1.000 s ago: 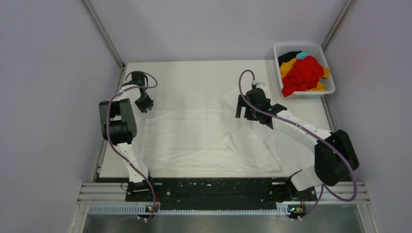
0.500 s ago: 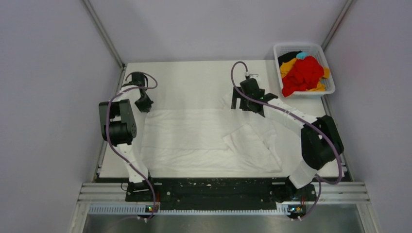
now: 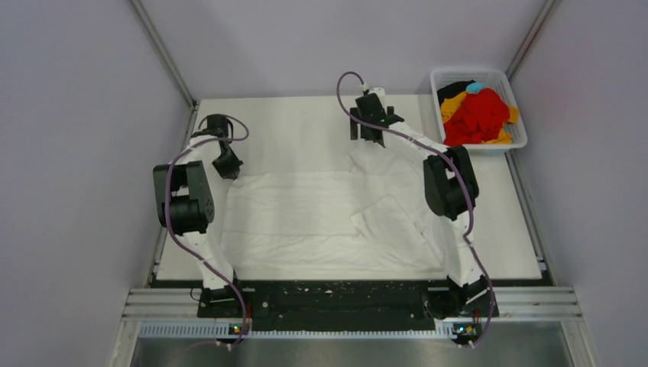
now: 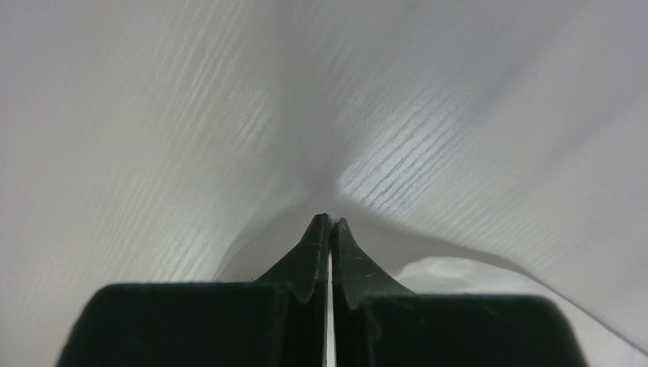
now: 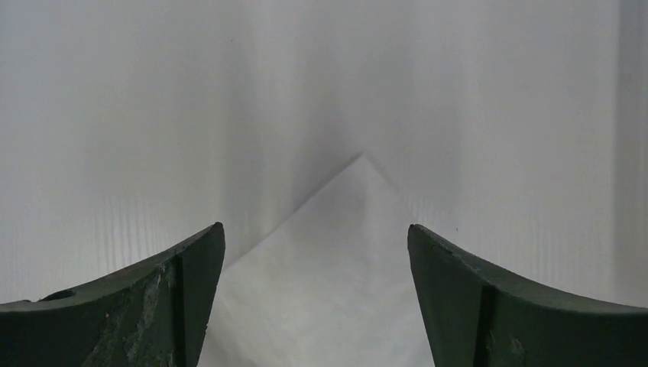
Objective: Fold and stack the t-shirts
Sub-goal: Grab the side of the flattened tshirt furthest away from the robot with both arms
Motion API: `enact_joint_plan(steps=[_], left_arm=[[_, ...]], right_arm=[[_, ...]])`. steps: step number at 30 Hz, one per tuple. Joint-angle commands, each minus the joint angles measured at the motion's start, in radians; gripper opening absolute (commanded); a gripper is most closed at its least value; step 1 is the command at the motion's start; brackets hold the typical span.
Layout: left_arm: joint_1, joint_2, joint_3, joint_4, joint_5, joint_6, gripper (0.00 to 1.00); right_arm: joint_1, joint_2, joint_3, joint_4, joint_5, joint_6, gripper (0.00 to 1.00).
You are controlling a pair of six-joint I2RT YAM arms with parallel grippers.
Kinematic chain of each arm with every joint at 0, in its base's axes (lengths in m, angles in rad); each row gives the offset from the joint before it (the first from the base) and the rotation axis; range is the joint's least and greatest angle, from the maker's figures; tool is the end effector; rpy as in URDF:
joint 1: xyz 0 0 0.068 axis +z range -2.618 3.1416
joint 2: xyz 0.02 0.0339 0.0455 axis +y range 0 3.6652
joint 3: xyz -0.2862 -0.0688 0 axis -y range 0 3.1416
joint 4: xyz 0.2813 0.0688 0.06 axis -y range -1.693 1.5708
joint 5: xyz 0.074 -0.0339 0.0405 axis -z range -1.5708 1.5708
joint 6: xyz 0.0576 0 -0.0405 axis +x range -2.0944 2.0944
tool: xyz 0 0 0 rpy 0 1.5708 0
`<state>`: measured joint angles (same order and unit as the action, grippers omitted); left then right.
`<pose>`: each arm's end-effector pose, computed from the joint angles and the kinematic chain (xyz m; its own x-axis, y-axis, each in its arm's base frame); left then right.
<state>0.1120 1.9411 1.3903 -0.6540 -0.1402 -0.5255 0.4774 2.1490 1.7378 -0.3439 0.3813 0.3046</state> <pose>0.4379 0.0574 0.1618 -0.7223 -0.5811 -0.3750 -0.6042 0.7940 -0.0666 0.4993 0.2342 0.2084 -0.6364 -0.0158 -0.7712 0.0053 0.9997 -0.0249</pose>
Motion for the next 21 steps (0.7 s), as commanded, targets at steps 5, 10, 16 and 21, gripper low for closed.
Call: enact_joint_plan(steps=[5,10,16,21], left_arm=[[-0.005,-0.09,-0.013,-0.003,0.028,-0.01,0.0],[-0.006,-0.097,-0.017,0.003,0.041,-0.011,0.0],[-0.007,-0.101,-0.02,0.003,0.038,-0.017,0.0],[-0.008,-0.11,-0.027,0.002,0.037,-0.024,0.0]], right_arm=[[-0.011,0.246,0.319,-0.084,0.052,-0.101,0.82],[-0.02,0.27,0.308,-0.098,0.071,-0.094,0.78],[-0.03,0.21,0.165,-0.065,0.076,-0.046,0.74],[-0.049,0.134,0.023,-0.003,0.061,0.033,0.68]])
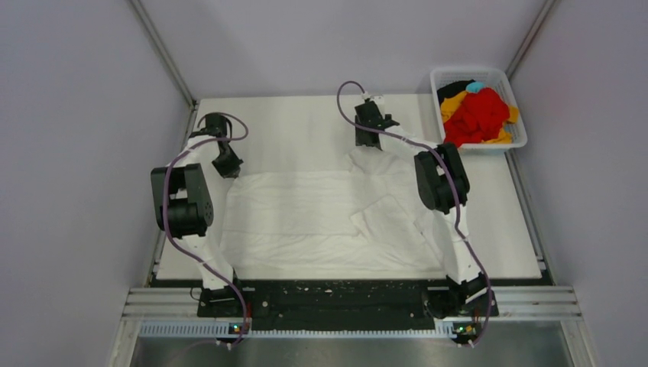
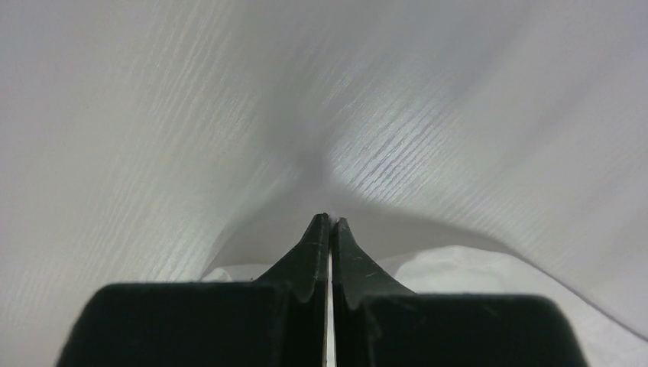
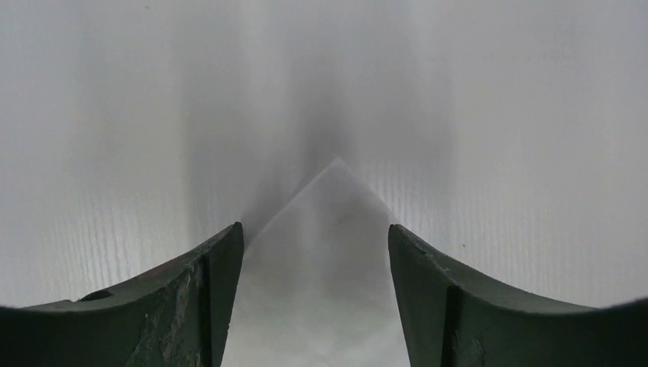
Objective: Fold and stack the t-shirts
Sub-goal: Grab the side of the flattened tshirt furthest away from the robot with both arms, then fold the other side of the tshirt into a rectangle
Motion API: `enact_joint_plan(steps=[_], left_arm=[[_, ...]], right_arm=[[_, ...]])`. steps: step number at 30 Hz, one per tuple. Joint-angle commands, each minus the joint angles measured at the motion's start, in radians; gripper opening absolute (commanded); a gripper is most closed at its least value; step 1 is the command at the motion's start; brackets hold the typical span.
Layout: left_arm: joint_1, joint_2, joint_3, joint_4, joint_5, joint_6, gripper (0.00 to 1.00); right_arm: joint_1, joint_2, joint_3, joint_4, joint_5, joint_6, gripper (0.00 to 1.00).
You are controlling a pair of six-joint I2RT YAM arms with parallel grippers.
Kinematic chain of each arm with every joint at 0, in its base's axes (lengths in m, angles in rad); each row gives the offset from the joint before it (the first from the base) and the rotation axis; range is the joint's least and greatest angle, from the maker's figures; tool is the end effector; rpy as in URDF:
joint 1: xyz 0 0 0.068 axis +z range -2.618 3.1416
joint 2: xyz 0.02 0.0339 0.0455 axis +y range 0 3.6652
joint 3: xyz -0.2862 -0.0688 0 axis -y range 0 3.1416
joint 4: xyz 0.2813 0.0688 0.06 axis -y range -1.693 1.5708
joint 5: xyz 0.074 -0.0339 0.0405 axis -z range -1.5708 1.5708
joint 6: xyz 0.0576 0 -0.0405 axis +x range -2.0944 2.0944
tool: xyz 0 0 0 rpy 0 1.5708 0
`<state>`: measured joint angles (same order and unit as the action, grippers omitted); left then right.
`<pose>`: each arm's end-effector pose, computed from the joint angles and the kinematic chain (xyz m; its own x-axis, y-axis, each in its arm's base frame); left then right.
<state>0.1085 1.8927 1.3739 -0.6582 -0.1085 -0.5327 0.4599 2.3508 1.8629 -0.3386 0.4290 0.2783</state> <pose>0.4317 0.0533 0.1764 -0.7152 -0.5858 -0.3813 -0.5945 0.7967 -0.1087 0.5335 0.2375 0.1451 -0.6753 -0.0557 -0.7354 0.0358 0.9935 -0.1081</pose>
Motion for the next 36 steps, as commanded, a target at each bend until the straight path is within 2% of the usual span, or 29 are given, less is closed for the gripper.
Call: enact_joint_plan(steps=[1,4,11,13,17,21,29,36], left_arm=[[-0.004,-0.063,-0.012,0.006,0.006,-0.018,0.0],[-0.003,-0.066,-0.013,0.004,0.01,-0.021,0.0],[-0.007,-0.072,-0.012,0.005,0.02,-0.027,0.0],[-0.007,-0.074,-0.01,0.003,0.02,-0.029,0.0],[-0.009,-0.077,0.003,0.0,0.028,-0.029,0.0],[-0.011,-0.103,-0.013,0.006,0.03,-0.034,0.0],[-0.012,-0.24,-0.159,0.07,0.06,-0.046,0.0],[-0.014,-0.379,-0.283,0.104,0.053,-0.052,0.0]], right_arm=[[-0.036,-0.08,-0.126,0.006,0.01,0.073,0.67],[-0.047,-0.101,-0.175,0.046,-0.025,0.107,0.61],[-0.057,-0.095,-0.184,0.082,-0.09,0.165,0.24],[-0.058,-0.097,-0.187,0.098,-0.106,0.168,0.19],[-0.056,-0.107,-0.162,0.107,-0.13,0.125,0.01],[-0.057,-0.203,-0.21,0.132,-0.154,0.093,0.0],[-0.055,-0.51,-0.554,0.246,-0.288,0.031,0.0],[-0.05,-0.765,-0.77,0.24,-0.348,0.052,0.0]])
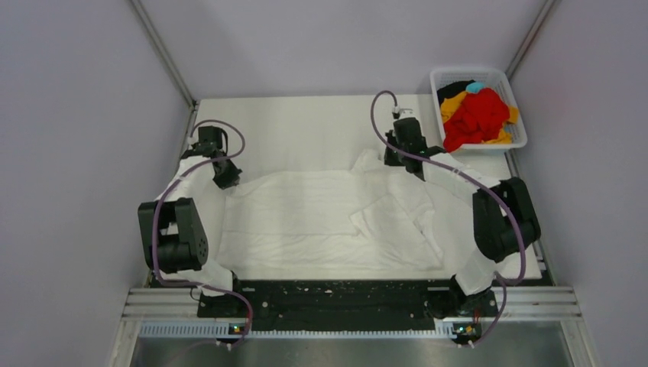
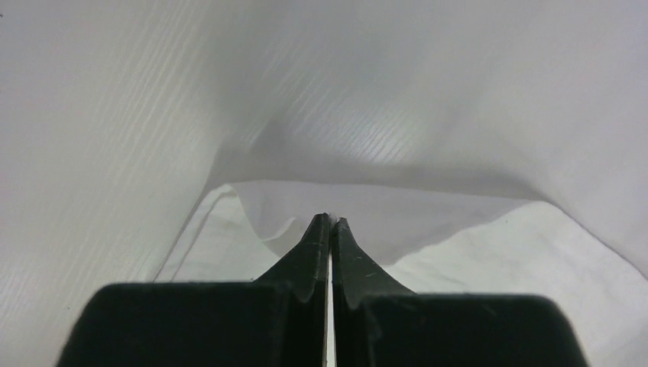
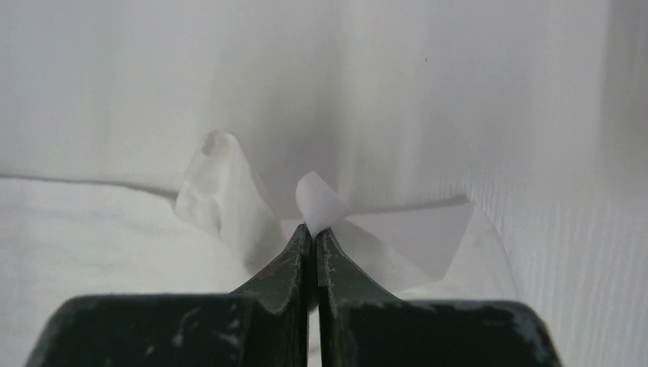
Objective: Fold and stack the t-shirts
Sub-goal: Fold the other side of the tshirt into a rectangle
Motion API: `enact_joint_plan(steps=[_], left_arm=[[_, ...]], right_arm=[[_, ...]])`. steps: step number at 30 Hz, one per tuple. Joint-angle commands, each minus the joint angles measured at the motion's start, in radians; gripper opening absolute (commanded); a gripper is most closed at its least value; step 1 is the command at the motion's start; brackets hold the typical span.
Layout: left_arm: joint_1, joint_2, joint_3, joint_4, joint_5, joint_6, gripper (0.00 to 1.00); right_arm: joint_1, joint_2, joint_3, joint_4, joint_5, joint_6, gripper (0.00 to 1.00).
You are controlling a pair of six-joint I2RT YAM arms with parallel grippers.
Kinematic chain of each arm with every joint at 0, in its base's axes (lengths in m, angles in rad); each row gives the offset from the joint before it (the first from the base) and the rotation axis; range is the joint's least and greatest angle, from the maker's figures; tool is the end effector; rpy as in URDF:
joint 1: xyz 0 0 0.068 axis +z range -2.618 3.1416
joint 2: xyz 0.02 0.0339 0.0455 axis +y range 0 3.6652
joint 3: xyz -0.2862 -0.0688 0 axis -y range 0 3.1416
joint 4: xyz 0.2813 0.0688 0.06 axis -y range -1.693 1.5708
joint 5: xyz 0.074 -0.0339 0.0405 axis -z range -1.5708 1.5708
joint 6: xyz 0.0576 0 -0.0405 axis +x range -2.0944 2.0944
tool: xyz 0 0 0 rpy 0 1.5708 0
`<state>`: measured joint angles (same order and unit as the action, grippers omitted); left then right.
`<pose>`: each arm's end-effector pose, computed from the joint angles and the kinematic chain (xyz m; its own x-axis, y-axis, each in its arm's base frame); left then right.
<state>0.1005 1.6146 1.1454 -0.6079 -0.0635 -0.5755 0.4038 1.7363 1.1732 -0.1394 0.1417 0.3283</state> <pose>0.3706 0.0410 0.2100 -0.6642 -0.6129 -0.4280 -0.5859 0.7824 -0.2110 0.4051 0.1642 0.2117 -0.6559 0.0669 -0.7519 -0.0828 0.9837 0.1597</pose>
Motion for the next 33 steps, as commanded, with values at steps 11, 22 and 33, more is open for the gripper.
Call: enact_joint_plan(steps=[11,22,33], left_arm=[[-0.006,-0.302,-0.183,0.019,-0.068,-0.012,0.0],[-0.005,-0.434,-0.296,0.008,-0.103,-0.04,0.0],[-0.004,-0.51,-0.41,0.042,-0.165,-0.099,0.0]], right_arm=[[0.058,-0.531,-0.283,-0.207,-0.017,0.01,0.0],[0.105,-0.709,-0.377,-0.454,-0.073,0.055,0.0],[0.117,-0.807,-0.42,-0.604,-0.117,0.119,0.0]])
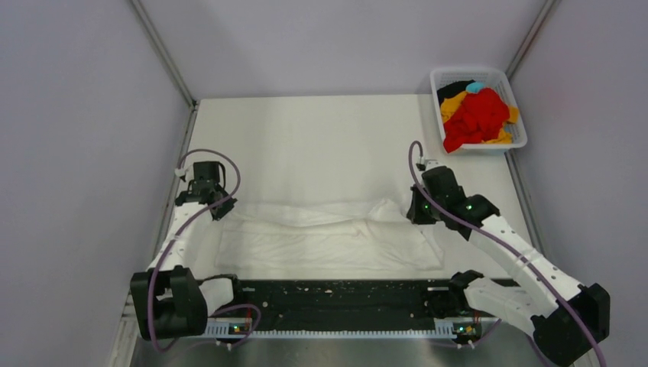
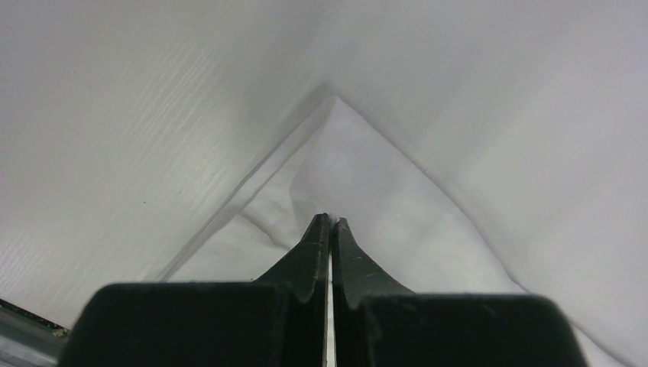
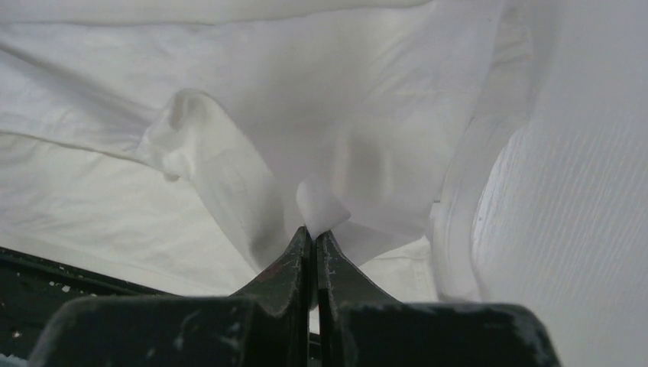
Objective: Fold and stack the t-shirts
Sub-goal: Fold the other side of the tshirt into a rectangle
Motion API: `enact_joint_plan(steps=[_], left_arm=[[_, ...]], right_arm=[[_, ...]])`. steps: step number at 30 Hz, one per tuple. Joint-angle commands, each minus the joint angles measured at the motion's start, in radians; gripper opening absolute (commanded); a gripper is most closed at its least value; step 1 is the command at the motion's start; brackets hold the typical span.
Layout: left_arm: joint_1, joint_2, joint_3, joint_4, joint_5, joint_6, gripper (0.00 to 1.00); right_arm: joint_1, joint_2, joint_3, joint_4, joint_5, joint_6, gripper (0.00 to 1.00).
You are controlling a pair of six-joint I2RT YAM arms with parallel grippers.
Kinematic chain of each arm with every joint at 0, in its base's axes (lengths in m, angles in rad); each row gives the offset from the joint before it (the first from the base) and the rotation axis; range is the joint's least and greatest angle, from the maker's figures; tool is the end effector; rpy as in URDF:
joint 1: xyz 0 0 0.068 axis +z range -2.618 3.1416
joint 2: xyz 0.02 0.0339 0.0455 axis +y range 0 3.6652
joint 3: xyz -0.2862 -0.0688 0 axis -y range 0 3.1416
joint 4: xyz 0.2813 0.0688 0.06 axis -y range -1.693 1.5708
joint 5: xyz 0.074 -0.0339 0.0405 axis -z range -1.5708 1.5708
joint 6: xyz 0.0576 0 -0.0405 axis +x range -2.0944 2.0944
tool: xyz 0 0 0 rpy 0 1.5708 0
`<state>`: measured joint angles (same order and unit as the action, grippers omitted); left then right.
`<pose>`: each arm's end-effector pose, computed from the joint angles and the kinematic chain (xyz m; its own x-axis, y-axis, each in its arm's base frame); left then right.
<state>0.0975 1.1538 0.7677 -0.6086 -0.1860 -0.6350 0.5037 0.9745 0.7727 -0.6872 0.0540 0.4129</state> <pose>0.2562 0.0358 0.2153 -0.5557 -0.6401 -0.5306 -0.6528 0.7311 -0.1983 0.2027 0.1082 0.2506 -0.8043 0.0142 -0.5940 -0.1413 0.9665 0.2145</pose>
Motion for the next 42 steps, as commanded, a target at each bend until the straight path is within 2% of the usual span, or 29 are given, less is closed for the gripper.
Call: enact_joint_plan(steps=[1,5,9,12,13,17,19,20,23,25,28,30,35,38,42], left_arm=[[-0.001,-0.053,-0.04,0.045,-0.046,-0.043,0.0],[-0.001,-0.029,-0.053,0.053,-0.065,-0.05,0.0],[0.0,0.019,-0.041,0.031,-0.087,-0.074,0.0],[0.001,0.025,-0.045,0.002,-0.105,-0.082,0.0],[0.001,0.022,-0.048,-0.01,-0.117,-0.088,0.05],[0.001,0.004,-0.04,-0.073,-0.176,-0.137,0.53],[0.001,-0.014,-0.018,-0.09,-0.194,-0.144,0.94],[0.001,-0.022,-0.003,-0.1,-0.201,-0.145,0.98],[0.001,-0.039,0.062,-0.124,-0.203,-0.144,0.99],[0.001,-0.042,0.097,-0.116,-0.169,-0.138,0.99],[0.0,-0.027,0.12,-0.058,-0.037,-0.115,0.99],[-0.002,-0.002,0.114,-0.003,0.06,-0.114,0.99],[-0.007,0.084,0.098,0.082,0.258,-0.109,0.99],[-0.015,0.109,0.076,0.095,0.283,-0.1,0.99],[-0.018,0.113,0.056,0.092,0.28,-0.074,0.99]], right_arm=[[0.017,-0.048,-0.025,-0.064,-0.033,0.039,0.0],[0.018,-0.04,-0.069,-0.052,-0.049,0.05,0.0],[0.025,-0.028,-0.102,-0.043,-0.048,0.072,0.05],[0.027,-0.032,-0.102,-0.086,-0.084,0.112,0.14],[0.027,-0.036,-0.103,-0.106,-0.096,0.129,0.22],[0.033,-0.08,-0.126,-0.208,-0.234,0.178,0.56],[0.034,-0.129,-0.126,-0.23,-0.34,0.194,0.67],[0.033,-0.154,-0.114,-0.234,-0.367,0.198,0.71],[0.034,-0.197,-0.06,-0.227,-0.35,0.165,0.87],[0.033,-0.194,-0.02,-0.198,-0.324,0.134,0.91],[0.033,-0.164,0.014,-0.133,-0.225,0.112,0.98],[0.031,-0.123,0.004,-0.044,-0.176,0.099,0.99],[0.023,0.07,-0.044,0.208,-0.215,0.067,0.99],[0.024,0.18,-0.054,0.282,-0.224,0.047,0.99],[0.03,0.244,-0.094,0.319,-0.35,0.022,0.96]])
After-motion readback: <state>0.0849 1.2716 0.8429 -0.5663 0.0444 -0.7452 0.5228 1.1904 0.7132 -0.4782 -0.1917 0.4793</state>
